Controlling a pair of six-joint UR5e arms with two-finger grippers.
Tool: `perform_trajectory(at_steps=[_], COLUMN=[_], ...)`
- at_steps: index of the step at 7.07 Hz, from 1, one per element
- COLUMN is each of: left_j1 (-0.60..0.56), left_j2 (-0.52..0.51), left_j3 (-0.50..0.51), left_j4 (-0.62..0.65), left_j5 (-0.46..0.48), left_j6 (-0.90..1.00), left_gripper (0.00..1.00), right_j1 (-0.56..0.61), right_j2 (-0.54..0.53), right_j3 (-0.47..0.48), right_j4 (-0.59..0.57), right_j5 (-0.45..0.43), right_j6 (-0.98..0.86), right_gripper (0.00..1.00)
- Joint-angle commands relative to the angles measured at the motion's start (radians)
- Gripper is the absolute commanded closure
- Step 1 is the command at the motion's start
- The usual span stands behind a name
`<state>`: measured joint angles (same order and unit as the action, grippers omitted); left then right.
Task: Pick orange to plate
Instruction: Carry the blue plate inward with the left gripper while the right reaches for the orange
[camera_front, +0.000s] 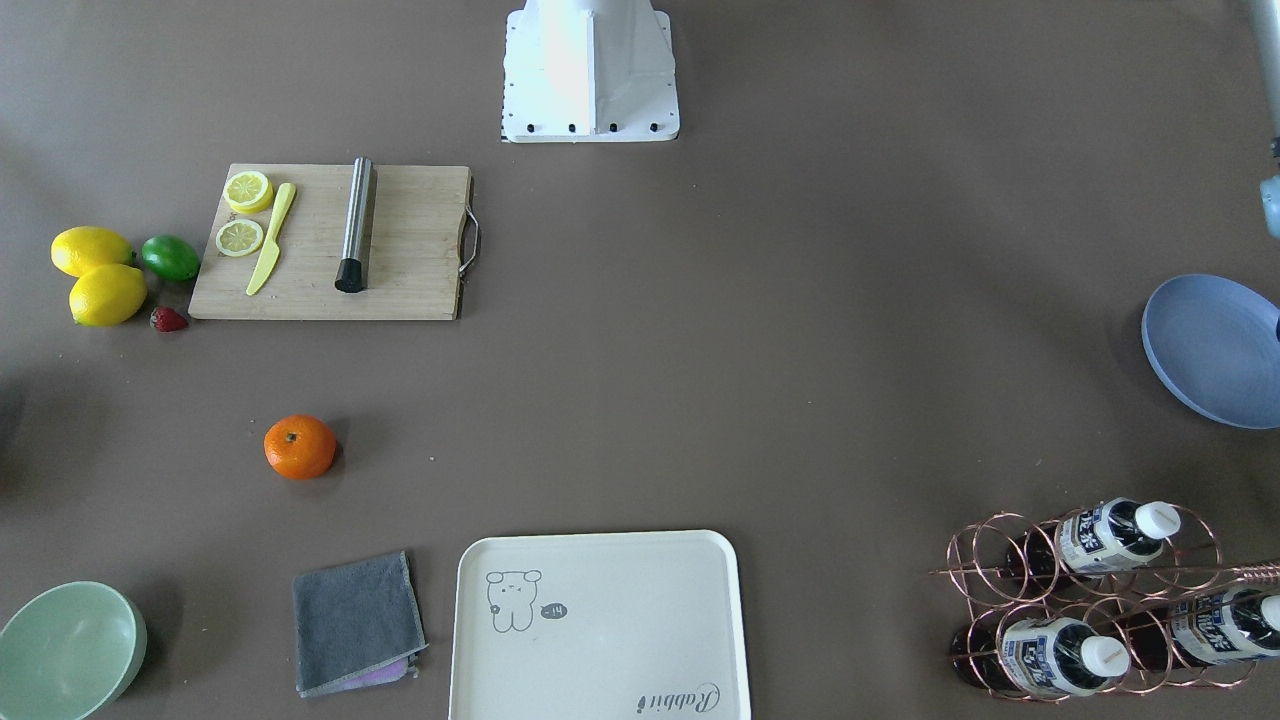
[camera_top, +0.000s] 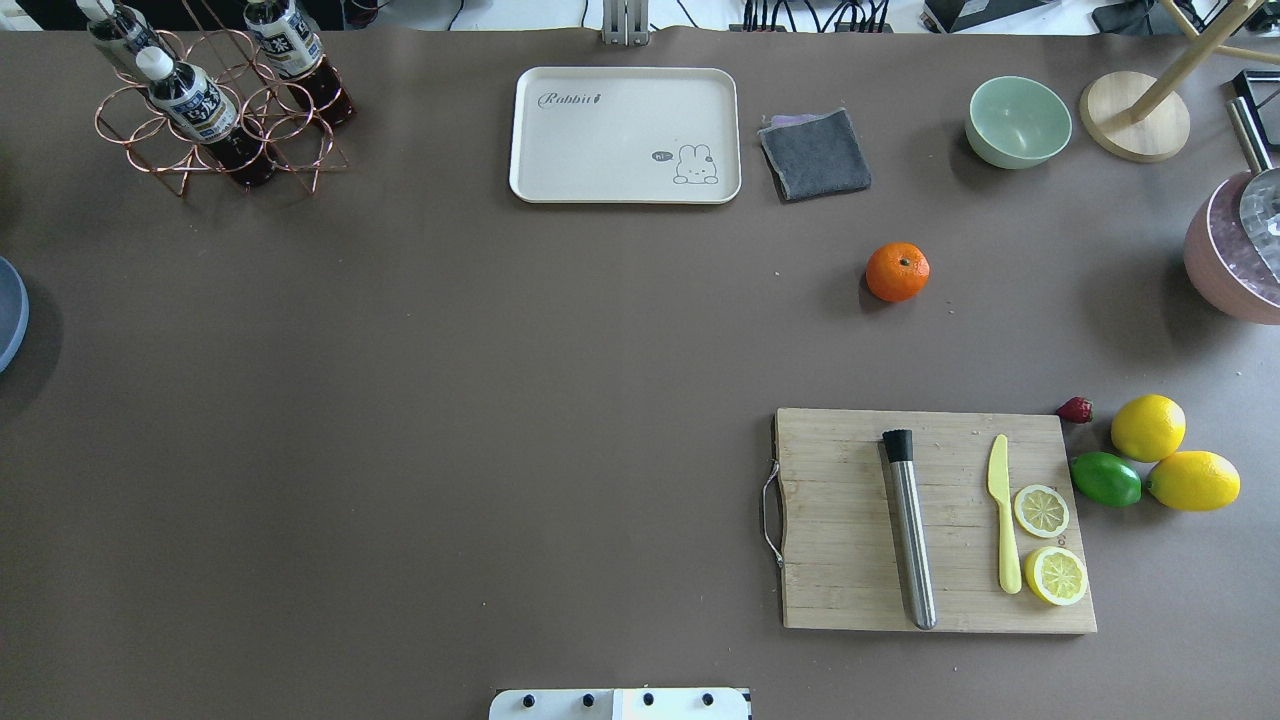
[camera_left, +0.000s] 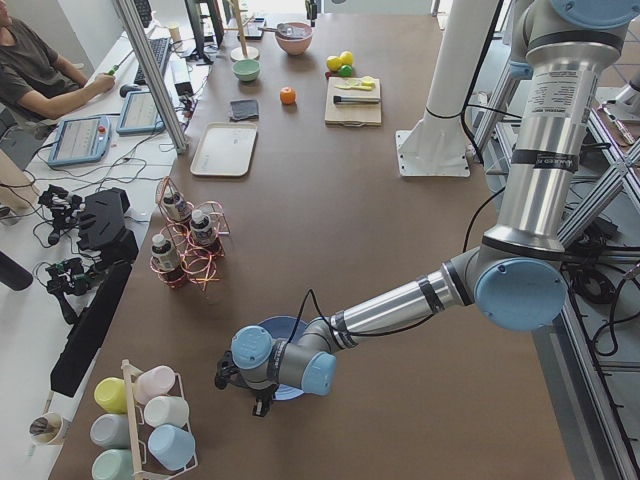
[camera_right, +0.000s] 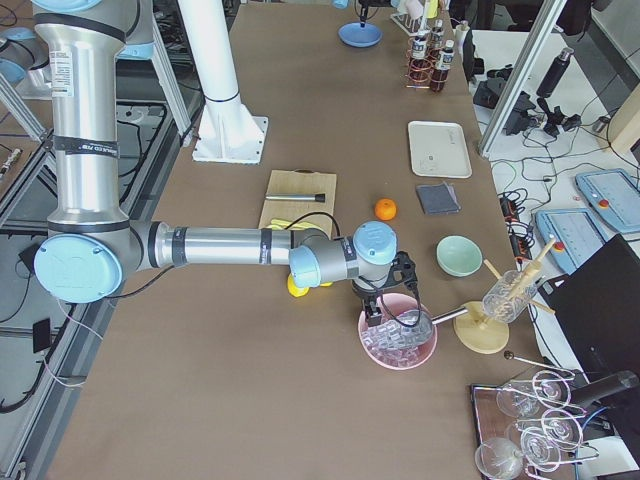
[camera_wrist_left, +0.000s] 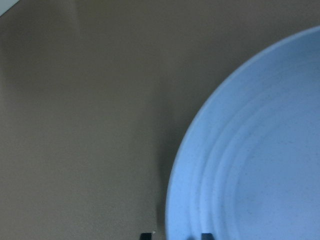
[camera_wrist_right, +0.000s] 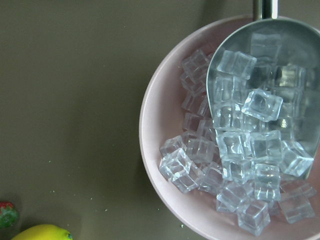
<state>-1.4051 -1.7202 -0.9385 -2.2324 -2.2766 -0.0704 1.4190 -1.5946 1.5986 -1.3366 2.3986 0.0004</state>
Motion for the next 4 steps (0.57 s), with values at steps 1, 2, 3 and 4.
perform_trajectory(at_steps=[1, 2, 3, 4], left_j1=[0.0, 0.001, 0.003, 0.059], left_j2=[-0.006, -0.001, 0.002, 0.005], left_j3=[-0.143, -0.277, -0.389, -0.49], left_j4=[0.031, 0.103, 0.143, 0.143], left_j5=[-0.077, -0.146, -0.214, -0.215], left_j6=[-0.129, -0.24, -0.358, -0.499], left_gripper=[1.0, 1.0, 1.0, 1.0], right_j1=[-0.015, -0.09, -0.142, -0.188], right_j2=[0.028, 0.048, 0.091, 0.126], right_j3=[0.039, 0.099, 0.116, 0.115], right_j4=[-0.001, 0.002, 0.004, 0.002], right_j5=[0.027, 0.013, 0.007, -0.015], right_j6=[0.117, 0.268, 0.373, 0.4], right_gripper=[0.0, 0.01, 0.01, 0.01])
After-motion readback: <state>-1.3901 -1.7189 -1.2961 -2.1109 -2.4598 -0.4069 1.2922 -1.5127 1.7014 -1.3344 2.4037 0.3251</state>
